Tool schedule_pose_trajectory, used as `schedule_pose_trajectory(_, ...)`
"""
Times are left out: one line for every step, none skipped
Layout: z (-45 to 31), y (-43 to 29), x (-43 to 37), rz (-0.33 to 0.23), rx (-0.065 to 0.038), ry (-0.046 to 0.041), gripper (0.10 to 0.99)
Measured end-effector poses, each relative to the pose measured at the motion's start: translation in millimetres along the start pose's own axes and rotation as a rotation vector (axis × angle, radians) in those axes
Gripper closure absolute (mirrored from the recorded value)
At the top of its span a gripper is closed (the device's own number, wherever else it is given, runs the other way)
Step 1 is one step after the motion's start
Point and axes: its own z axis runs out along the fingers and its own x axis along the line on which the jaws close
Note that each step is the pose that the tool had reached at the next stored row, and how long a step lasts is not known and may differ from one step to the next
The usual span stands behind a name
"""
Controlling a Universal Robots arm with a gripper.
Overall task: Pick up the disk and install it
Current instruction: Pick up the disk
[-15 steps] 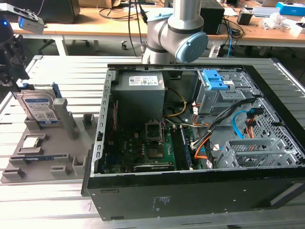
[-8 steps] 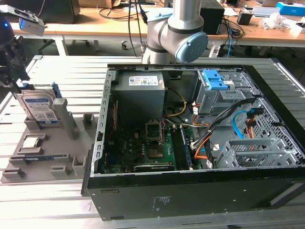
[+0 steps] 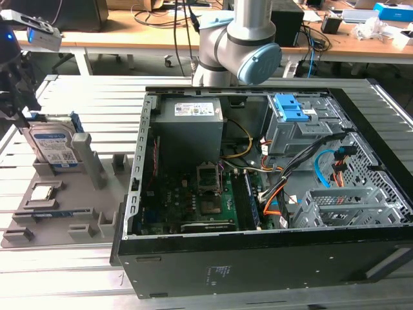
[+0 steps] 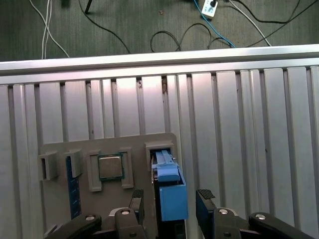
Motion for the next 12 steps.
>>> schedule_pose_trajectory(0.9,-0.1,0.0,0.000,0.000,0.0001,0.545)
schedule_pose_trajectory(1.9,-0.1,0.0,0.000,0.000,0.0000,0.545)
schedule_pose_trajectory(3.3,-0.1,0.1,0.000,0.000,0.0001,0.545)
schedule_pose_trajectory(4.2,-0.2,0.1,0.000,0.000,0.0001,0.545)
schedule_pose_trajectory(6.5,-0.2,0.1,0.000,0.000,0.0000,0.545)
schedule_pose_trajectory(8.1,-0.3,0.2,0.000,0.000,0.0001,0.545)
schedule_pose_trajectory(9.5,-0.3,0.2,0.000,0.000,0.0001,0.545)
schedule_pose_trajectory(10.9,-0.4,0.2,0.000,0.000,0.0001,0.545)
schedule_pose_trajectory(11.9,-0.4,0.3,0.000,0.000,0.0001,0.545)
schedule_pose_trajectory(12.8,-0.5,0.3,0.000,0.000,0.0001,0.545)
schedule_pose_trajectory(13.9,-0.5,0.3,0.000,0.000,0.0001,0.545)
schedule_pose_trajectory(14.7,-0.5,0.3,0.000,0.000,0.0001,0.545)
